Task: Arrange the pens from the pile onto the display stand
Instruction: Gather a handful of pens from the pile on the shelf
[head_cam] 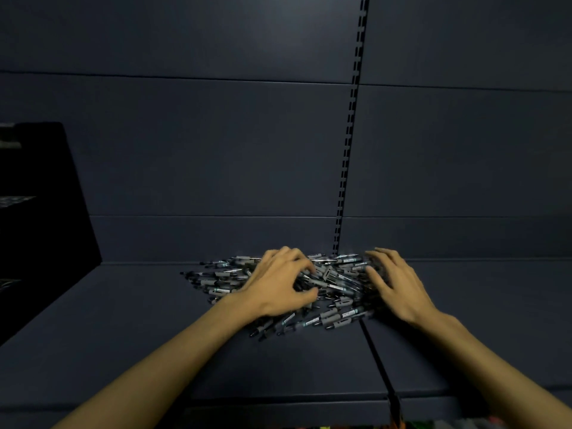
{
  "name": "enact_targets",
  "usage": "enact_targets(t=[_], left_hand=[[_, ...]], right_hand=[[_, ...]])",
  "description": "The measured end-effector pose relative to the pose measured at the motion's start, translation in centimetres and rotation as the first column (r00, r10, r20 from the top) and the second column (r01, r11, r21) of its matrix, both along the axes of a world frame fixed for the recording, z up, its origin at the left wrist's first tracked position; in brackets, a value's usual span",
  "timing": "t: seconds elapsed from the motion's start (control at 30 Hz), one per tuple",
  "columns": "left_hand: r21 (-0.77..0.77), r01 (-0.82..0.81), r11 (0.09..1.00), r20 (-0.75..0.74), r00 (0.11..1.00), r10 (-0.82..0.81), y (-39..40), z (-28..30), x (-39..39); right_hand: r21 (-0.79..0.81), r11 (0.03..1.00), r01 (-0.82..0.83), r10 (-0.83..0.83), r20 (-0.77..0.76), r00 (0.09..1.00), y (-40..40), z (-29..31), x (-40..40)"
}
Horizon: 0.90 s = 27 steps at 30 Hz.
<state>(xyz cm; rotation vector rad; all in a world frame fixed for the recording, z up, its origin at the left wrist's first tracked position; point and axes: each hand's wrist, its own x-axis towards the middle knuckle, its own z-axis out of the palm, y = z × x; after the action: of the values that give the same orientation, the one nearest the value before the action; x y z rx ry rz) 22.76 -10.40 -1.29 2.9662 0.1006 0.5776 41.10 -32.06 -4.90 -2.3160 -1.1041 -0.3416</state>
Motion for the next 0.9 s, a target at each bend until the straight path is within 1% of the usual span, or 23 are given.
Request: enact_targets(t=[0.1,0.17,0.33,0.5,0.57,0.67,0.9], left_hand=[[0.078,0.053,0.996,0.005,0.999,-0.053,-3.2,0.3,0.7],[0.147,0.061,0.987,-0.033,0.998,-0.057,-5.4,0.2,1.4],[0.391,0.026,0.92,-0.206,0.977,0.059,-8.2,-0.1,2.6],[0.532,0.018,0.847,-0.298,0.94,0.167,-7.4,-1.5,2.7],[0.555,0.02,0.831,-0.317,0.929,0.189,-6.9,-2.1,2.7],[0.554,0.01,0.832,-0.292,0.939,0.183,-6.4,-2.9,2.8],[0.438,0.0,0.899,-0.193,0.977,0.094,-7.8,-4.8,2.5]], right_hand=[[0.094,0.995,0.018,-0.015,-0.036,0.999,-0.9,-0.2,0.7],[0.114,0.993,0.028,-0.024,-0.044,0.999,-1.4,-0.5,1.1],[0.135,0.99,0.03,-0.022,-0.064,0.998,-2.9,-1.2,1.4],[0.153,0.987,0.044,-0.031,-0.088,0.996,-4.6,-2.0,1.2],[0.151,0.988,0.044,-0.031,-0.088,0.996,-4.9,-2.4,1.2],[0.152,0.987,0.043,-0.027,-0.1,0.995,-5.0,-3.0,1.2],[0.165,0.986,0.03,-0.013,-0.102,0.995,-4.6,-3.7,1.1]])
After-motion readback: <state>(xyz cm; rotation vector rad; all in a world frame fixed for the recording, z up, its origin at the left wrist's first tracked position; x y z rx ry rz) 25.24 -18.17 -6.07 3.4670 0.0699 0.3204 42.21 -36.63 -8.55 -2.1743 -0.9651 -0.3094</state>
